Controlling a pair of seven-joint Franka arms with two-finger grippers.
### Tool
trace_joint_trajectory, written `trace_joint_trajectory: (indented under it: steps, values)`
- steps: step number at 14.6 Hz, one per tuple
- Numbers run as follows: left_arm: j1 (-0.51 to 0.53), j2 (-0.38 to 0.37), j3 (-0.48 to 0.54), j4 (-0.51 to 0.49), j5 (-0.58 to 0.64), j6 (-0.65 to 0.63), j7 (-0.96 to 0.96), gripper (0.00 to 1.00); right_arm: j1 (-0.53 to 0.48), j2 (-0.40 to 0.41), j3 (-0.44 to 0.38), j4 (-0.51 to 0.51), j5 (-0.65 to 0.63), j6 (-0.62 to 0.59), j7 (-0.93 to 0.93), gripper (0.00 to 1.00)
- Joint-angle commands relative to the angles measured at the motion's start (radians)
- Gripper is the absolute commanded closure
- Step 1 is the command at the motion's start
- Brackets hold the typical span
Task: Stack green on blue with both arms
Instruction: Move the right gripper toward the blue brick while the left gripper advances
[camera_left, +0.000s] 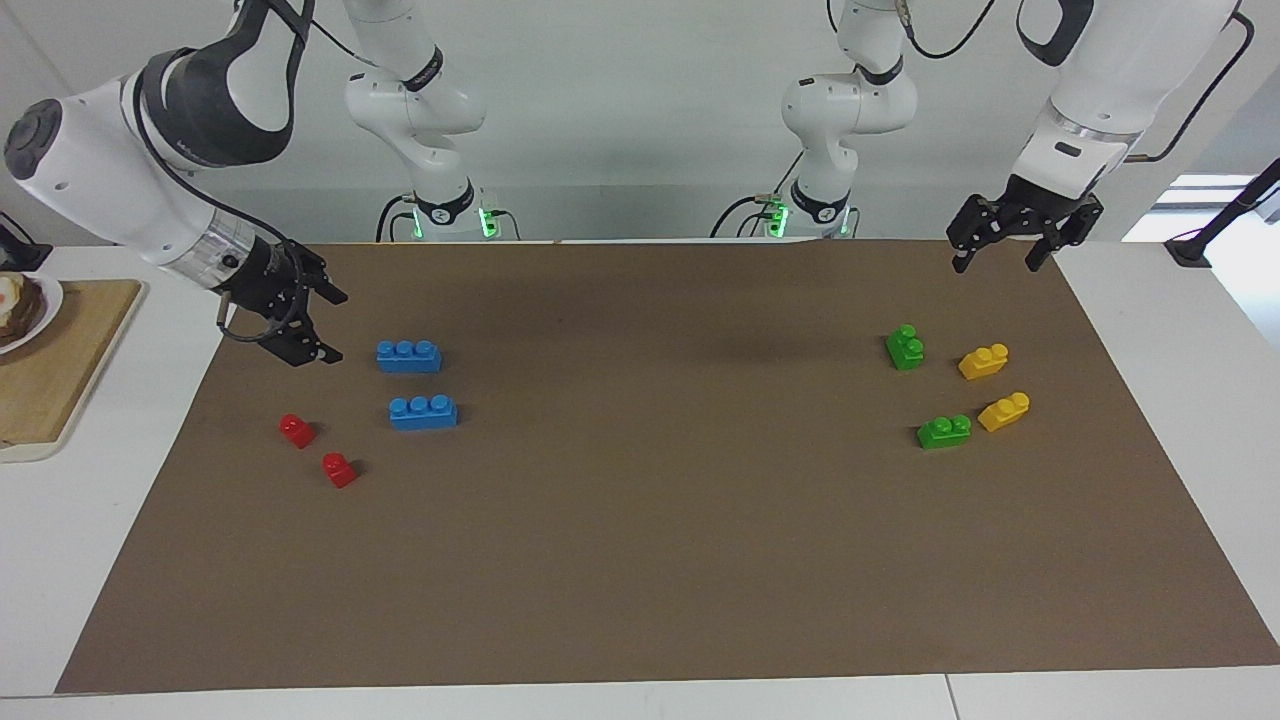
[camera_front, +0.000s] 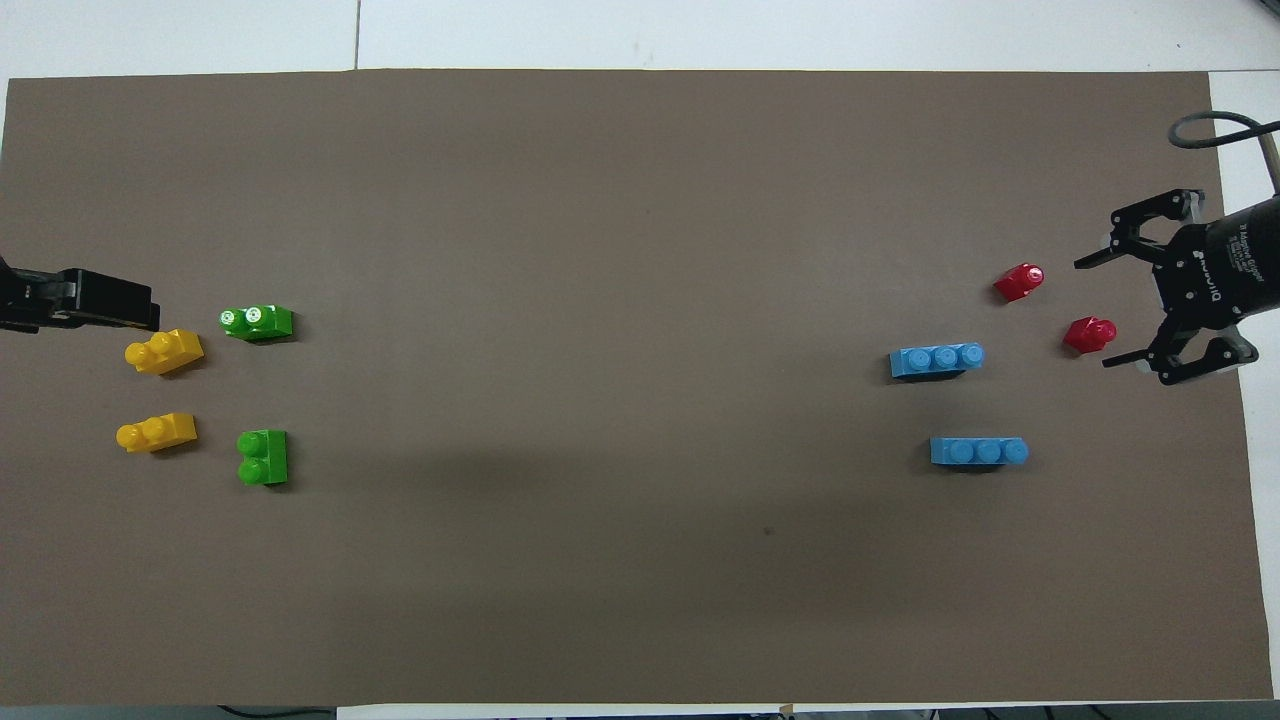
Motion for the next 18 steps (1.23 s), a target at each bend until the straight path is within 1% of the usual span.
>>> trace_joint_trajectory:
  steps: [1,5,7,13,16,17,18]
  values:
    - [0.004,-0.019,-0.003,-0.022,0.016,0.009,-0.006,0.0,-0.013,-0.008,0.007,-0.084,0.042,0.075,0.009,0.03]
    - [0.004,-0.019,-0.003,-0.022,0.016,0.009,-0.006,0.0,-0.01,-0.007,0.007,-0.169,0.044,0.177,-0.023,0.03]
    - [0.004,-0.019,-0.003,-0.022,0.016,0.009,-0.006,0.0,-0.004,0.001,0.007,-0.194,0.051,0.214,-0.035,0.03]
    - [-0.01,-0.021,-0.007,-0.022,0.016,-0.008,-0.007,0.0,-0.01,0.028,0.007,-0.209,0.068,0.236,-0.086,0.03]
    - [-0.012,-0.021,-0.009,-0.022,0.014,-0.009,-0.011,0.0,-0.006,0.024,0.007,-0.244,0.07,0.277,-0.091,0.03]
    - [-0.006,-0.022,-0.007,-0.031,0.016,-0.009,-0.009,0.0,-0.005,0.027,0.008,-0.249,0.071,0.286,-0.091,0.03]
    - [0.003,-0.041,-0.007,-0.058,0.014,-0.009,-0.007,0.0,-0.004,0.033,0.007,-0.252,0.087,0.299,-0.091,0.03]
